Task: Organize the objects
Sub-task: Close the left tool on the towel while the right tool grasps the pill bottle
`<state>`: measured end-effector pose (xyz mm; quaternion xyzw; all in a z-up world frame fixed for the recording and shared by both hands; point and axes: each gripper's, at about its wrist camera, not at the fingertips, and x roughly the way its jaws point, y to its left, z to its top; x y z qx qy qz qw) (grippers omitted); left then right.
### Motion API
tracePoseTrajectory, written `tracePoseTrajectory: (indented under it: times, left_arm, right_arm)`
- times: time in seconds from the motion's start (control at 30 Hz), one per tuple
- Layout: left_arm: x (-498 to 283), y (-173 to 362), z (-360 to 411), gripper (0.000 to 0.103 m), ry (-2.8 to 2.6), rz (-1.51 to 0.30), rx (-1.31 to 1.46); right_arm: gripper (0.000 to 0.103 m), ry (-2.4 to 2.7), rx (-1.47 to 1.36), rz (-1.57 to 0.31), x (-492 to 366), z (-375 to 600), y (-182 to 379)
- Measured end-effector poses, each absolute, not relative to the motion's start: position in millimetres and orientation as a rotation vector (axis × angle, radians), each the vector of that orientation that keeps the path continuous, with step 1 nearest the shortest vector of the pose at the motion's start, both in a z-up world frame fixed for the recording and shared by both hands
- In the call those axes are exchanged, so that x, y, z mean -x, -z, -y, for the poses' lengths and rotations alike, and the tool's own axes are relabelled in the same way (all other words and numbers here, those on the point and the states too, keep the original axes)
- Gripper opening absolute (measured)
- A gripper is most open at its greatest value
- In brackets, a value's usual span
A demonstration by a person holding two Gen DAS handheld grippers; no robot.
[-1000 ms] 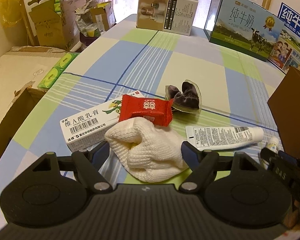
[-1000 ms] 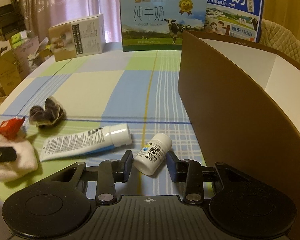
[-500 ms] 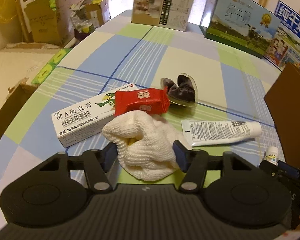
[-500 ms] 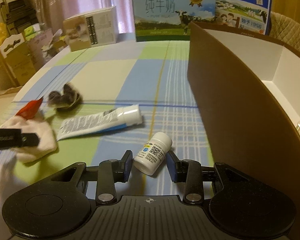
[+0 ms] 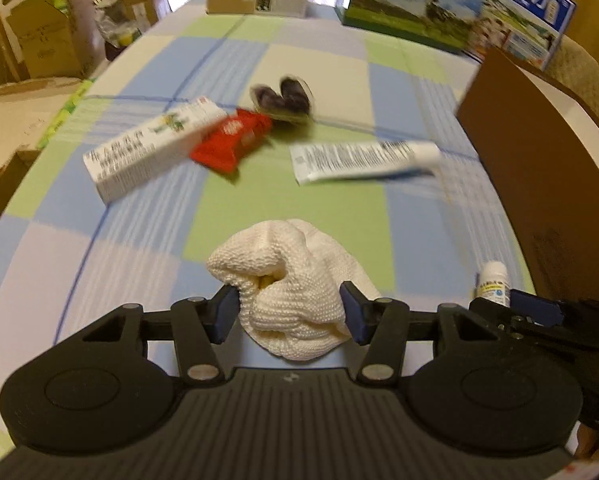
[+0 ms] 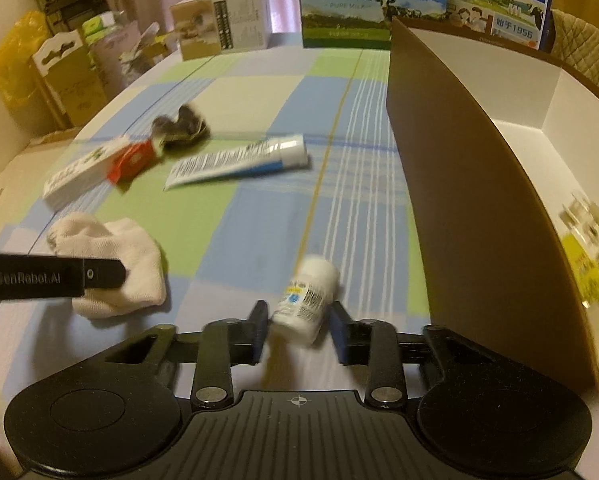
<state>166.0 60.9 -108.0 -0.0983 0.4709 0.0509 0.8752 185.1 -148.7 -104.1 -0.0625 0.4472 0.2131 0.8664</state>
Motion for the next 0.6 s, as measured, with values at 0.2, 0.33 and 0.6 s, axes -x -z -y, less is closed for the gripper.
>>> tracePoseTrajectory:
  times: [0.2, 0.33, 0.6]
  left_arm:
    - [-143.8, 107.3, -54.4, 0.052, -0.082, -1.019, 0.229]
    - [-143.8, 108.2, -53.2, 0.057, -0.091, -1.004, 0.221]
    - [-150.9, 116.7, -52.2, 0.063, -0.085, -1.004, 0.228]
  right_arm:
    - [0.025, -0.436, 0.122, -0.903, -167.4, 161.3, 99.6]
    - [0.043, -0.446, 0.097, -0.869, -172.8, 157.8, 96.0]
    - [0.044, -0.462, 0.123, -0.854, -185.7, 149.0, 113.5]
